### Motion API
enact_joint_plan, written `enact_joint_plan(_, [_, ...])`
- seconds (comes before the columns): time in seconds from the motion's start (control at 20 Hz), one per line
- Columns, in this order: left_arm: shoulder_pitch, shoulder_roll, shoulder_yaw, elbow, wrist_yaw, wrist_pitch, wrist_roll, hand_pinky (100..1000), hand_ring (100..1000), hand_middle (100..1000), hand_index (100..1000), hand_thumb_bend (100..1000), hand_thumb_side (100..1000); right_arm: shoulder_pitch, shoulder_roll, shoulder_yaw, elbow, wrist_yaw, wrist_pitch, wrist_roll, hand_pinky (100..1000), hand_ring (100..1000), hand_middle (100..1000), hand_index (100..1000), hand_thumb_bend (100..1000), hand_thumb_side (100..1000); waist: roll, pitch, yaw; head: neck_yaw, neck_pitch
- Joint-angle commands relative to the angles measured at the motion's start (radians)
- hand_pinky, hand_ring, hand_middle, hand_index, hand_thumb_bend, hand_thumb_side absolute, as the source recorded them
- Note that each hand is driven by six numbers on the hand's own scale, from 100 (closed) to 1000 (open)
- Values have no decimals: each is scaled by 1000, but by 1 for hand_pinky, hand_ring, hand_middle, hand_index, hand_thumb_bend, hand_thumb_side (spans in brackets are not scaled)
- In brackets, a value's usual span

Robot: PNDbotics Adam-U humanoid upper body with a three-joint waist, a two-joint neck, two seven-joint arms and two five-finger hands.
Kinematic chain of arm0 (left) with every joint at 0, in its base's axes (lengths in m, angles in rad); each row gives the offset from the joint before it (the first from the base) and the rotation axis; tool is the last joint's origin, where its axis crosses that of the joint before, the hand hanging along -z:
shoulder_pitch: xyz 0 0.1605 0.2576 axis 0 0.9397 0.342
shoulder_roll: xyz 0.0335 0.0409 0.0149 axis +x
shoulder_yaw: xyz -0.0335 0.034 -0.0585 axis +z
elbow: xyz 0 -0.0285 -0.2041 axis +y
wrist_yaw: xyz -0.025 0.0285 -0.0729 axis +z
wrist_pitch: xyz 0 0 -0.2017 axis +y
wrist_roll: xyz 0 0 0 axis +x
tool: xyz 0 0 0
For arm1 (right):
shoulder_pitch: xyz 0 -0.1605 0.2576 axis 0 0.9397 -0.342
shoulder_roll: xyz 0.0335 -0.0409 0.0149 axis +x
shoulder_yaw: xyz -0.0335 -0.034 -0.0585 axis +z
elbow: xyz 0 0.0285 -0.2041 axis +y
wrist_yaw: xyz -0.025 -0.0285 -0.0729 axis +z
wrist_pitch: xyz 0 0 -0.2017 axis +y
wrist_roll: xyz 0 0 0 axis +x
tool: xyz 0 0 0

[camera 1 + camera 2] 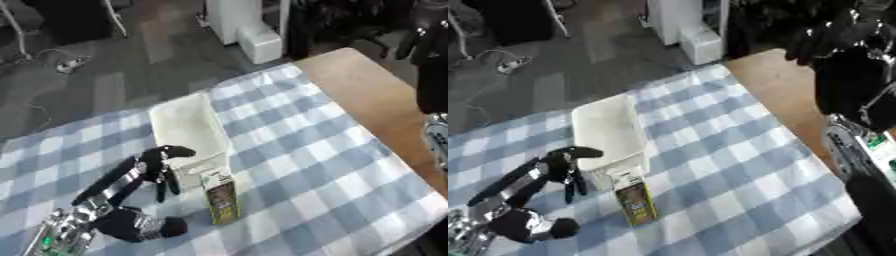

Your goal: Pick up objects on the table and place them in the box.

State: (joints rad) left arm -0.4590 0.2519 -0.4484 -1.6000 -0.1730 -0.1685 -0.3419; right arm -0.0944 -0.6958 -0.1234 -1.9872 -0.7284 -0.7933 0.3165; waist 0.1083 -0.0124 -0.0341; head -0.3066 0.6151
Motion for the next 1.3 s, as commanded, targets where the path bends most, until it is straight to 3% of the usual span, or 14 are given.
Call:
enact_joint_plan(0.05, [-26, -15, -1, -1, -2, -16, 36, 568, 643, 893, 934, 844, 669, -17, -33, -8, -13, -5, -21, 25, 464, 431, 454, 598, 100, 1000, -6, -10, -1, 16, 0])
enact_joint_plan(0.15, [-30, -26, -3, 8, 14, -24, 59, 612, 668, 899, 943, 861, 656, -17, -32, -8, -13, -6, -21, 27, 464, 431, 454, 598, 100, 1000, -6, -9, -1, 18, 0])
enact_joint_plan(0.3, [-33, -40, -2, 18, 32, -36, 94, 810, 803, 930, 952, 877, 660, -18, -32, -9, -13, -8, -20, 28, 464, 431, 454, 598, 100, 1000, -6, -9, -3, 22, 1])
enact_joint_plan(0.45, [-35, -43, -6, 25, 21, -48, 108, 880, 912, 981, 960, 869, 671, -18, -33, -9, -13, -9, -20, 28, 464, 431, 454, 598, 100, 1000, -6, -9, -4, 23, 1])
enact_joint_plan(1.3, [-42, -101, -8, 66, 35, -36, 86, 724, 834, 965, 980, 858, 673, -20, -32, -11, -13, -15, -18, 30, 464, 431, 454, 598, 100, 1000, -7, -8, -9, 25, -1])
